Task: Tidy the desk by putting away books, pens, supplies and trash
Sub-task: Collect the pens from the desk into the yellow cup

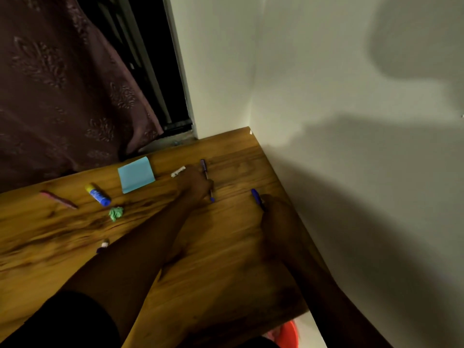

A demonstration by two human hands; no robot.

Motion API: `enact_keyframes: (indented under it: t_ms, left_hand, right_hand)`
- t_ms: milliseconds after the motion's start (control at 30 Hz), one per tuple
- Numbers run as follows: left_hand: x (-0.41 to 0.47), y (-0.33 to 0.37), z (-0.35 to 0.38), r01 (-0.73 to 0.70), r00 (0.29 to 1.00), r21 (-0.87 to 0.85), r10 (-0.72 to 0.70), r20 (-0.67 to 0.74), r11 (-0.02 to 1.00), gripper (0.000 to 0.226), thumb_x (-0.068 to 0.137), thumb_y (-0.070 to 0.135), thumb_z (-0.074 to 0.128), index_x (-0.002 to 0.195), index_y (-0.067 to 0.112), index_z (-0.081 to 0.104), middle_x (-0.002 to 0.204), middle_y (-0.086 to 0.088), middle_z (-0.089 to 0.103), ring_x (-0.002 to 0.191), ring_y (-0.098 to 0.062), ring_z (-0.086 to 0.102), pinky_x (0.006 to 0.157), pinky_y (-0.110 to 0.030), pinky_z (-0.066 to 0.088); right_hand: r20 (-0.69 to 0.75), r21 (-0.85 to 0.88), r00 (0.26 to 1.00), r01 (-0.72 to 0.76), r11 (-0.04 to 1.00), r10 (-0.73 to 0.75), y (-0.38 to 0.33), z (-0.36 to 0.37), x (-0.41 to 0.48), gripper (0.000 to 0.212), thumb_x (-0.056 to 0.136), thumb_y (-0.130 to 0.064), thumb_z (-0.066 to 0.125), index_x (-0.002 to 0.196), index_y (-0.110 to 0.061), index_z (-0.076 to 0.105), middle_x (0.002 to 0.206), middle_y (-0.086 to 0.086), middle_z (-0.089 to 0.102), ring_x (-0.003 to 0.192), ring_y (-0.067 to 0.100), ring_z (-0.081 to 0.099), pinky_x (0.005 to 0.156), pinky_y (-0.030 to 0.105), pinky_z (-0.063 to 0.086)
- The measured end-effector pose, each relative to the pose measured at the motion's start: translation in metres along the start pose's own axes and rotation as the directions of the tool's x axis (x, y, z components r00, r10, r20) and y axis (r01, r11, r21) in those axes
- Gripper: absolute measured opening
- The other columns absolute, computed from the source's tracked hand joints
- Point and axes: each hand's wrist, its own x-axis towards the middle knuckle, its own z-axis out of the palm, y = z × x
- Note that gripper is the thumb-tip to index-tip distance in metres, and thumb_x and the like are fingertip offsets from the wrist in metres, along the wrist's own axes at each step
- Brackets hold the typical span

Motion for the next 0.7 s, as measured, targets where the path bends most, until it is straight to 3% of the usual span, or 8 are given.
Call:
enact_keyframes:
  t_ms: [133,233,367,467,567,700]
  left_hand:
    - [-0.01,-0.009,0.003,0.01,0.994,-0.152,0.007,0.107,0.988,0.022,0.079,0.019,0.077,0.069,0.001,0.071,0.06,-0.012,0.072,0.058,-0.027,0.073,0.069,-0.046,0.064]
    - [-0.026,-0.008,-0.01,0.016,0.99,-0.23,0.017,0.141,0.973,0.025,0.084,0.021,0.075,0.063,0.008,0.071,0.059,-0.009,0.073,0.059,-0.023,0.074,0.074,-0.043,0.064]
    - [-0.053,-0.009,-0.046,-0.145,0.988,-0.242,0.151,0.009,0.959,0.016,0.079,0.027,0.076,0.07,0.014,0.074,0.071,-0.004,0.074,0.074,-0.019,0.073,0.079,-0.039,0.06]
    - [-0.085,-0.017,-0.081,-0.207,0.978,-0.343,0.193,-0.075,0.916,0.011,0.076,0.019,0.081,0.072,0.023,0.072,0.073,0.002,0.074,0.071,-0.017,0.073,0.077,-0.044,0.062]
    - [-0.121,-0.029,-0.115,-0.272,0.959,-0.372,0.218,-0.181,0.887,0.015,0.076,0.015,0.083,0.074,0.025,0.072,0.072,0.011,0.072,0.069,-0.008,0.071,0.072,-0.038,0.061]
    - [-0.161,-0.067,-0.15,-0.249,0.965,-0.517,0.167,-0.201,0.819,0.01,0.08,0.01,0.08,0.08,0.019,0.076,0.073,0.002,0.077,0.067,-0.017,0.075,0.068,-0.042,0.063]
  right_hand:
    - [-0.032,0.262,0.999,-0.014,0.965,0.024,-0.012,0.003,-0.001,0.048,0.093,-0.003,0.06,0.139,-0.02,0.062,0.126,0.001,0.069,0.112,0.018,0.066,0.093,0.031,0.053]
    - [0.014,0.449,0.999,-0.036,0.893,0.033,-0.024,0.001,0.003,0.049,0.089,-0.001,0.064,0.135,-0.018,0.065,0.116,-0.004,0.072,0.099,0.009,0.066,0.086,0.028,0.057]
    - [0.116,0.703,0.993,-0.091,0.706,0.012,-0.053,-0.008,0.0,0.037,0.087,-0.005,0.07,0.121,-0.021,0.072,0.11,-0.004,0.074,0.101,0.013,0.071,0.09,0.046,0.061]
    - [0.118,0.813,0.989,-0.047,0.58,-0.085,-0.084,-0.018,-0.015,0.029,0.088,0.001,0.069,0.107,-0.021,0.072,0.099,-0.002,0.074,0.098,0.018,0.072,0.086,0.044,0.063]
    - [0.132,0.849,0.975,-0.019,0.527,-0.177,-0.115,-0.025,-0.032,0.028,0.091,-0.001,0.069,0.113,-0.019,0.071,0.102,-0.002,0.076,0.1,0.017,0.073,0.085,0.04,0.063]
    - [0.142,0.866,0.927,0.054,0.498,-0.348,-0.155,-0.026,-0.057,0.032,0.092,-0.002,0.068,0.122,-0.015,0.068,0.112,0.002,0.076,0.107,0.019,0.072,0.089,0.041,0.061]
